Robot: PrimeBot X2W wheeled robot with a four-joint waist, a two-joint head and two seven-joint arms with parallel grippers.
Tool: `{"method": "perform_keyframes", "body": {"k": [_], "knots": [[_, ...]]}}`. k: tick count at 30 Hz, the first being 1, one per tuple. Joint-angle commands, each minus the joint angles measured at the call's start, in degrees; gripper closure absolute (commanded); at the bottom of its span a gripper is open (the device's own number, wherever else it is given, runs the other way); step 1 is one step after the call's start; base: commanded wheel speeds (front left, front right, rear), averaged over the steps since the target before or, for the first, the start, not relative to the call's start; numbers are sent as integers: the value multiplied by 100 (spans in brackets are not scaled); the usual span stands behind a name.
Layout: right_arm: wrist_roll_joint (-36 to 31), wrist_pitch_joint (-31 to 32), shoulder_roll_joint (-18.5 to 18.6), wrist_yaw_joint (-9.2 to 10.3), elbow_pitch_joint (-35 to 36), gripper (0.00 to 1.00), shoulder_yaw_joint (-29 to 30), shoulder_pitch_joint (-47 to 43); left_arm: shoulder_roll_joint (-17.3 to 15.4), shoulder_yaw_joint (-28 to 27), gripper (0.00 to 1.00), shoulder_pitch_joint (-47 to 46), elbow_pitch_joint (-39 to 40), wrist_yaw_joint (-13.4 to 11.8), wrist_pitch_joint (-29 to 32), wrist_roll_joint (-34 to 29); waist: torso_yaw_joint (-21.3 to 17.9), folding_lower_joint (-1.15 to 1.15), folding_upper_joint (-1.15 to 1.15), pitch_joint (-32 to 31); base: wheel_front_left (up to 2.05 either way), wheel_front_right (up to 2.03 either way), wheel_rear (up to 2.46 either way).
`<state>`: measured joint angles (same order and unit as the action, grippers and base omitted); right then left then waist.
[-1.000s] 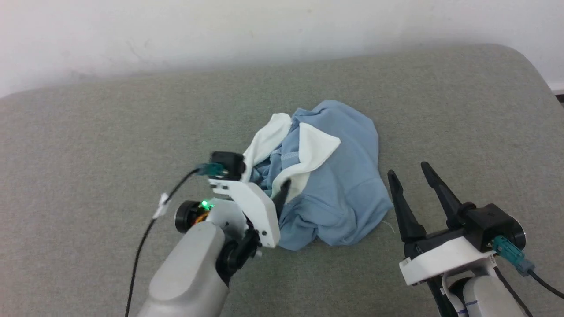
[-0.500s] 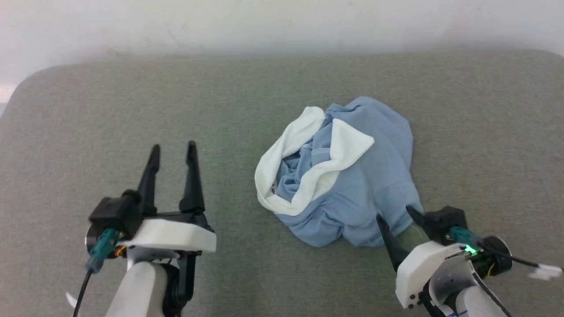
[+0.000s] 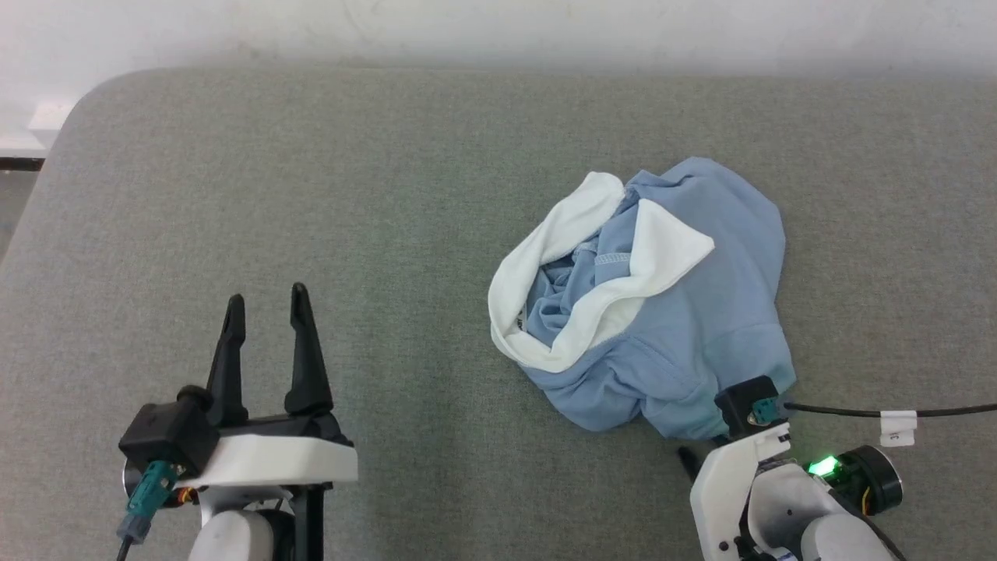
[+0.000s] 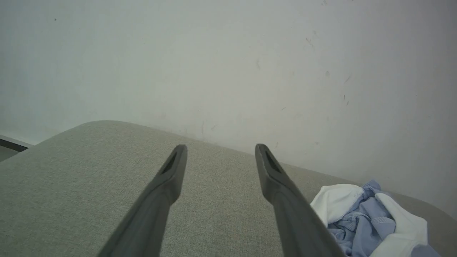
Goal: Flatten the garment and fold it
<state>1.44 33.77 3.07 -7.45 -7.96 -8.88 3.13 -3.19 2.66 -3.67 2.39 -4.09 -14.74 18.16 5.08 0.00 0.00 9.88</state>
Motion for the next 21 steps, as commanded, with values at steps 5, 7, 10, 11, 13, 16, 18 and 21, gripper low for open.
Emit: {"method": "perform_keyframes", "body": {"k": [5, 7, 10, 11, 13, 16, 18, 21], "knots": [[154, -102, -19, -3, -19, 100, -24, -3, 29, -16, 0, 97, 33, -45, -25, 144, -46, 0, 0, -29, 0, 0, 0], [254, -329, -19, -3, 30, 100, 69, 32, 30, -23, 0, 133, 33, -54, -25, 150, -98, 0, 0, -69, 0, 0, 0], [353, -709, -19, -3, 93, 100, 280, 55, 30, -48, 0, 173, 5, -29, -26, 137, -175, 0, 0, -139, 0, 0, 0], [400, -818, -19, -3, 102, 100, 366, 42, 30, -58, 0, 186, -9, -16, -26, 137, -196, 0, 0, -171, 0, 0, 0], [457, -984, -19, -3, 110, 100, 489, -1, 30, -66, 0, 211, -30, 11, -26, 130, -229, 0, 0, -216, 0, 0, 0], [513, -1367, -19, -3, 201, 19, 654, -57, 31, -72, 0, 239, -33, 25, -26, 127, -261, 0, 0, -268, 0, 0, 0], [614, -1650, -19, -3, 247, 0, 735, -93, 31, -72, 0, 255, -25, 32, -26, 125, -271, 0, 0, -287, 0, 0, 0], [737, -2103, -19, -3, 239, 0, 840, -123, 31, -51, 0, 265, -13, 46, -26, 122, -248, 0, 0, -288, 0, 0, 0]]}}
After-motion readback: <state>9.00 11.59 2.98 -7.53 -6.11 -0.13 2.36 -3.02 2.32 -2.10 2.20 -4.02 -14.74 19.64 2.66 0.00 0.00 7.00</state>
